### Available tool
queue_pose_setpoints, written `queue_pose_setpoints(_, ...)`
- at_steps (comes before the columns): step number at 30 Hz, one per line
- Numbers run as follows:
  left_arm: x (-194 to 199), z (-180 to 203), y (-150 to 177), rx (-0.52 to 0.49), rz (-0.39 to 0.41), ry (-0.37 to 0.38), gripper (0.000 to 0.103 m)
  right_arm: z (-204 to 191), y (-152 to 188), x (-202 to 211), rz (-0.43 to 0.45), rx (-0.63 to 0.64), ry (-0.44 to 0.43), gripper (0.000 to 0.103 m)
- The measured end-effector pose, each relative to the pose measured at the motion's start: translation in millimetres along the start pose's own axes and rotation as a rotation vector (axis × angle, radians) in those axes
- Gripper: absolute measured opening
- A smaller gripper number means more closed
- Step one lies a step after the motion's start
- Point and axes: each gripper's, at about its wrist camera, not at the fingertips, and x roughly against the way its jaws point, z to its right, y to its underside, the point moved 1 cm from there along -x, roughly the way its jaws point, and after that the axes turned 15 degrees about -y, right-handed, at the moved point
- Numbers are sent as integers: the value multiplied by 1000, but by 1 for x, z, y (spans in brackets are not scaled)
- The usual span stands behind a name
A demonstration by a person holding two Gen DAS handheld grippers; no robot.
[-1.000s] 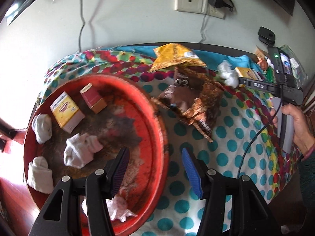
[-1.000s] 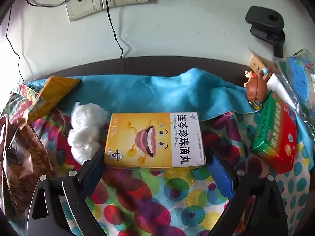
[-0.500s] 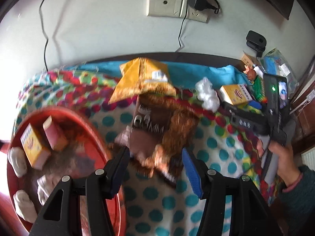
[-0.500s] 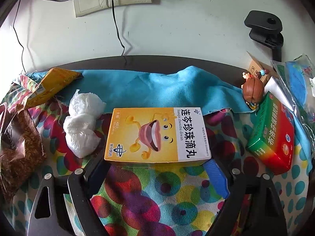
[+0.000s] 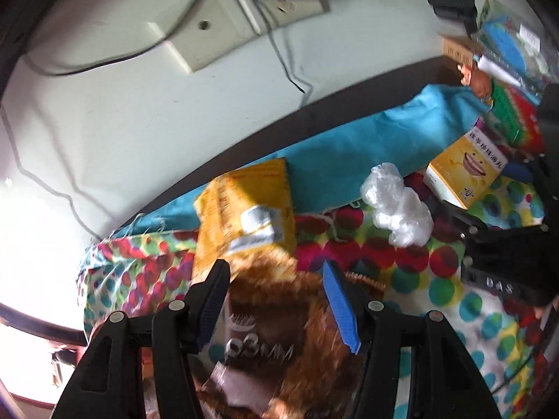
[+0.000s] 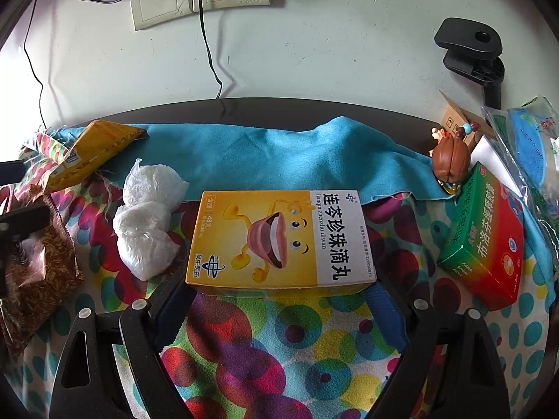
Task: Organize objects
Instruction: 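Grasp the yellow snack bag with the left gripper and lift it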
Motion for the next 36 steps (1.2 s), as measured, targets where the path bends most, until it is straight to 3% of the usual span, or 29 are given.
queue_pose_setpoints(9,-47,11,-17,26,-87,-133,57,1,0,1,0,-1,0,89)
queue_pose_setpoints(14,-63,1,-12,84,-100,-103,56,1,0,1,-1,-1,1,89)
queue_pose_setpoints(21,-51,-12,-7,138,-13,-114,25,-1,0,-1,-1,-2,2,89)
queue_pose_setpoints(26,-41,-37,-2,252,7,-27,17,-1,-1,-2,-1,-2,2,89)
queue_pose_setpoints(36,-14,-57,14,388,17,113,16,0,0,-1,-1,-1,3,89)
